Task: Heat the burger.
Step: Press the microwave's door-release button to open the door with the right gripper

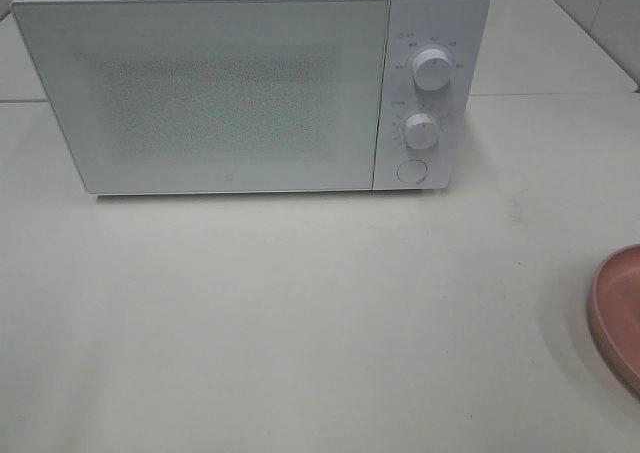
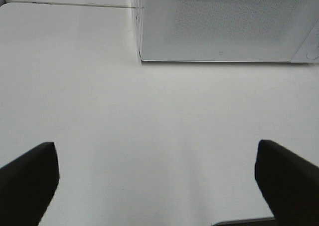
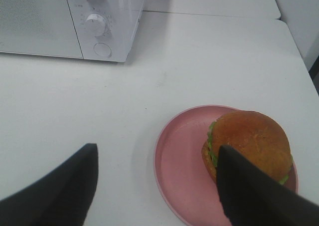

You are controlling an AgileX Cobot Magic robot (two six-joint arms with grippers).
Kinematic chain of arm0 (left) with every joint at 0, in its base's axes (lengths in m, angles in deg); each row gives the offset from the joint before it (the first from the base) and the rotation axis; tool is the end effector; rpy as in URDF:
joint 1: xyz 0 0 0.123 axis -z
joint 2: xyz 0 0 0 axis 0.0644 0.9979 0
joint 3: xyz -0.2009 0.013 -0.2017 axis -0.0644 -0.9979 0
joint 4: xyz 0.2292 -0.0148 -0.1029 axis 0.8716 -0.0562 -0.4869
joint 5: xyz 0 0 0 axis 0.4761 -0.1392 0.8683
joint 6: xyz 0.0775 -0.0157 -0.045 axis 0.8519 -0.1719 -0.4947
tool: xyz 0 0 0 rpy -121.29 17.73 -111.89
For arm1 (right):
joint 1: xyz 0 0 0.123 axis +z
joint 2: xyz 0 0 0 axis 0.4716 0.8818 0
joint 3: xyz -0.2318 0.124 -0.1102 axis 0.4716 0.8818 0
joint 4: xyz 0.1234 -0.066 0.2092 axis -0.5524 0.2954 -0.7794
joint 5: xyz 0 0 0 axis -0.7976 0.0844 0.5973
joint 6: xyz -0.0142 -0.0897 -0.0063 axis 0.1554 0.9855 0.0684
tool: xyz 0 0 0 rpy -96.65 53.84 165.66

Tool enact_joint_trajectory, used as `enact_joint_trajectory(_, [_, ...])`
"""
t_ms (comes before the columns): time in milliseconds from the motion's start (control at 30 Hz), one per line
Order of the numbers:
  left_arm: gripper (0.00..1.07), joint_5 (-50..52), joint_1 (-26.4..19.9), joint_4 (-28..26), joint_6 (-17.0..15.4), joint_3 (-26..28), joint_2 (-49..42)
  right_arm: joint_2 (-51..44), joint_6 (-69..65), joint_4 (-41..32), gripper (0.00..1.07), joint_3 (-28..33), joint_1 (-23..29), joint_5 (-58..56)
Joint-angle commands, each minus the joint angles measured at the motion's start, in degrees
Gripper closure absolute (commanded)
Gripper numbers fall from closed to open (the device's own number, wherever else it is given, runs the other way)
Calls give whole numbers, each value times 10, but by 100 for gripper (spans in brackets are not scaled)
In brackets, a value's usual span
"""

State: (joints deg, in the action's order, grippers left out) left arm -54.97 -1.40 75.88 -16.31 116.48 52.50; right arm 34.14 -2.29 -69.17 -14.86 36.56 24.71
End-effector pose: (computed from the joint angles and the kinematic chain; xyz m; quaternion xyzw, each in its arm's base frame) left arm -0.0091 -0.0106 0.2806 0.0341 0.8493 -0.0711 0.5219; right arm 0.0050 -0.0036 0.2927 -0.0395 0.8403 0.0258 0.5400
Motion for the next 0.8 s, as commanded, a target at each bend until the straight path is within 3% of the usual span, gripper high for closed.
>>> enact_joint_trajectory(33, [7,6,1,-3,0,1,-10,30,7,3,40,-8,-4,22])
enact_joint_trajectory(800, [7,6,1,-3,0,1,-10,185,7,3,40,-6,-4,190])
